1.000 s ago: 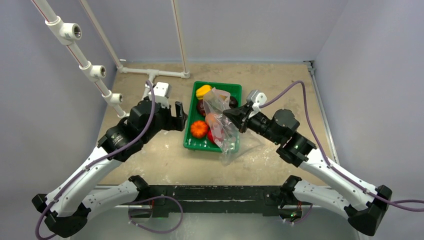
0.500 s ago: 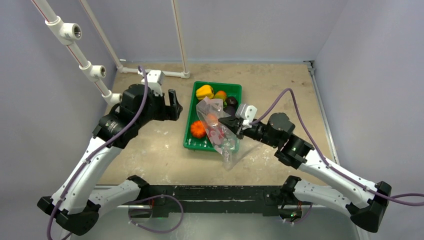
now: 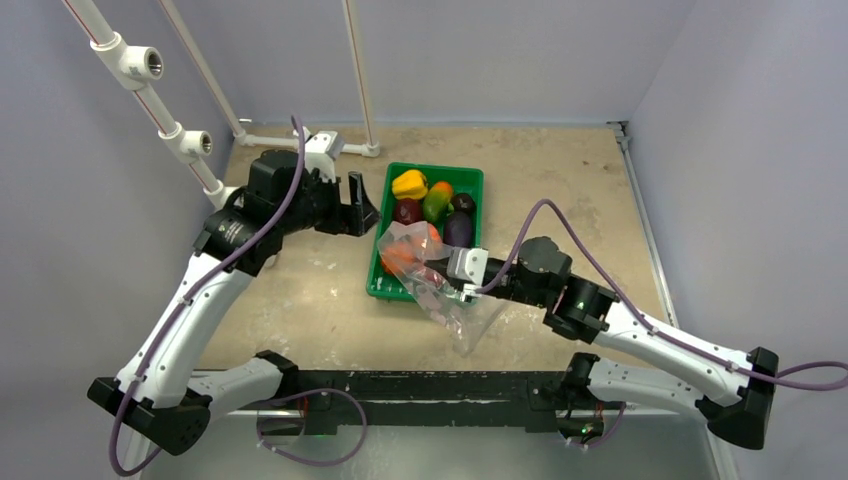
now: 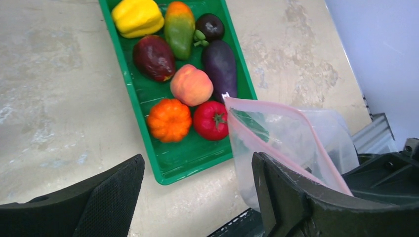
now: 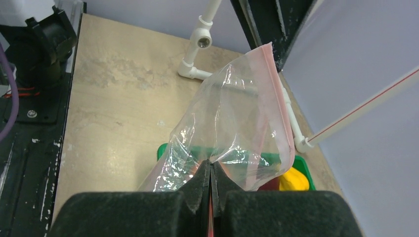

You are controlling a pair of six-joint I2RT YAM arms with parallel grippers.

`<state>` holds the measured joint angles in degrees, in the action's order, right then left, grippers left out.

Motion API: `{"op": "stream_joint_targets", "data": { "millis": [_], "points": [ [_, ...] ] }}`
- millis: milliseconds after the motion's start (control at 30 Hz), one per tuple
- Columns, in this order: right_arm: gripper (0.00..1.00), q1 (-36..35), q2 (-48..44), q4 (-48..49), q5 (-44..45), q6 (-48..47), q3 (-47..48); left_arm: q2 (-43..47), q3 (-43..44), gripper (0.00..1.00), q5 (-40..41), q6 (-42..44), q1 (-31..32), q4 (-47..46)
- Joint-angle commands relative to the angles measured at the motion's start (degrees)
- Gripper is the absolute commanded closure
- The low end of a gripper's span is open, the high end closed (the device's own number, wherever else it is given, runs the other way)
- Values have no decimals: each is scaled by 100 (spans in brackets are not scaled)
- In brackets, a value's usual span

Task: Place the food in the zip-top bag and seal the zipper
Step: Open the zipper of the food storage bag.

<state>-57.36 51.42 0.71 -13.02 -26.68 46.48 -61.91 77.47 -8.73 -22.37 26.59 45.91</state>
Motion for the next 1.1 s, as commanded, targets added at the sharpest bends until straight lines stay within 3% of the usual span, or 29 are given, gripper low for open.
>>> {"op": "stream_joint_targets", "data": {
  "millis": [0,333,800,900,1067],
  "points": [
    [100,-208,-5,-52,-9,-584,-38,-38,163,21,-706,-48,-57,-9],
    [100,-562,-20,22,-51,-1170,29,-32,-342,23,-1565,66,-57,77],
    [100,-792,-115,52,12,-1517,-34,364,-1481,41,-2283,215,13,-65],
    [100,-818,-98,48,26,-1516,-60,397,-1634,51,-2405,211,22,-117],
    [100,-904,-62,67,124,-1473,-86,412,-1811,76,-2558,194,30,-168]
  ]
}}
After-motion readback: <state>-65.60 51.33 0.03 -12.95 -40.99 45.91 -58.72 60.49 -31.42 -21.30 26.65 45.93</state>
